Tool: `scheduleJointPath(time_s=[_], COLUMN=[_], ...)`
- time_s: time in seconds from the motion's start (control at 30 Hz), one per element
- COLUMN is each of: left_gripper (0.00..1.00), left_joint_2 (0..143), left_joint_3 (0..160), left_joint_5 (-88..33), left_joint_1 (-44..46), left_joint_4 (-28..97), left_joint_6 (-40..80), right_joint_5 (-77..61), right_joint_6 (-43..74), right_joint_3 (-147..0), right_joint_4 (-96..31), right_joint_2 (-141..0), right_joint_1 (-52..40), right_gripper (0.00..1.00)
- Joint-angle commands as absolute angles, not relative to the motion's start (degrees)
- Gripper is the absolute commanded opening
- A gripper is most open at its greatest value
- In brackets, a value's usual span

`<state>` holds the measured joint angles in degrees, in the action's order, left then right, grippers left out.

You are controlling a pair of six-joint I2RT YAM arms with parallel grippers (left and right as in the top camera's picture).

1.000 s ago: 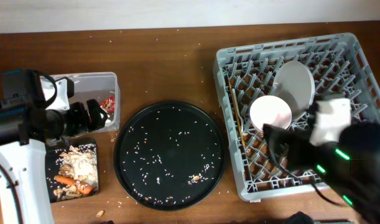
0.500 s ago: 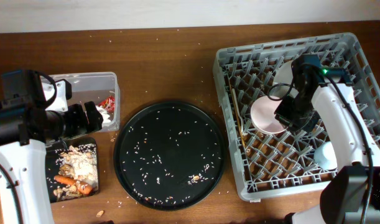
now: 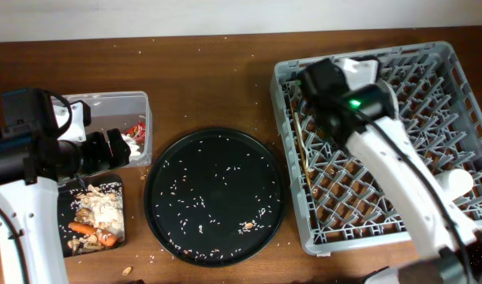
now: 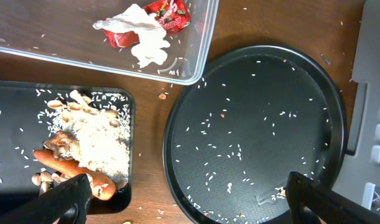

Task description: Sort waste into correct bins and load items into the dishwasher rack

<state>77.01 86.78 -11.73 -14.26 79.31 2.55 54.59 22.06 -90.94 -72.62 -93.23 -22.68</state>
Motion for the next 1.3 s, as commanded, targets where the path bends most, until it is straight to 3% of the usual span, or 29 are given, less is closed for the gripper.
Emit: scheduleJointPath(time_s=[0.0, 0.27, 0.47, 0.63, 0.73, 0.9, 0.93, 1.03, 1.13, 1.27], left_gripper=[0.99, 0.99, 0.99, 0.99, 0.99, 0.99, 0.99, 0.99, 0.99, 0.99], left_joint_2=[76.42, 76.42, 76.42, 76.42, 76.42, 76.42, 76.42, 76.42, 76.42, 76.42], left_joint_3=[86.83, 86.83, 86.83, 86.83, 86.83, 86.83, 86.83, 86.83, 86.83, 86.83], left_joint_5=[-11.51, -11.51, -11.51, -11.51, -11.51, -11.51, -11.53, -11.51, -11.51, -11.51], left_joint_1=[-14.41, -14.41, -14.41, -14.41, -14.41, -14.41, -14.41, -14.41, -14.41, -14.41], left_joint_4=[79.18, 79.18, 79.18, 79.18, 79.18, 79.18, 79.18, 79.18, 79.18, 79.18], left_joint_6=[1.48, 1.48, 1.48, 1.48, 1.48, 1.48, 1.48, 1.48, 1.48, 1.48], right_joint_5=[63.72, 67.94, 67.77, 62.13, 70.83, 63.83, 63.83, 64.49, 59.75, 42.48], right_joint_6=[8.86, 7.29, 7.31, 9.45, 9.5, 12.73, 12.73, 19.97, 30.89, 30.48], right_joint_3=[-91.31, -91.29, -91.18, -90.96, -90.91, -88.25, -87.96, -88.44, -95.88, -112.9], right_joint_4=[-67.94, -63.92, -64.25, -66.15, -69.76, -71.61, -71.64, -78.26, -90.15, -92.82], right_joint_2=[-101.14, -110.21, -110.8, -110.8, -110.8, -110.91, -110.96, -110.85, -109.14, -99.2], right_joint_1=[-22.98, -24.03, -31.55, -31.62, -31.86, -36.38, -38.11, -40.49, -40.56, -40.56], right_gripper=[0.04, 0.04, 0.04, 0.04, 0.04, 0.04, 0.08, 0.47, 0.52, 0.56])
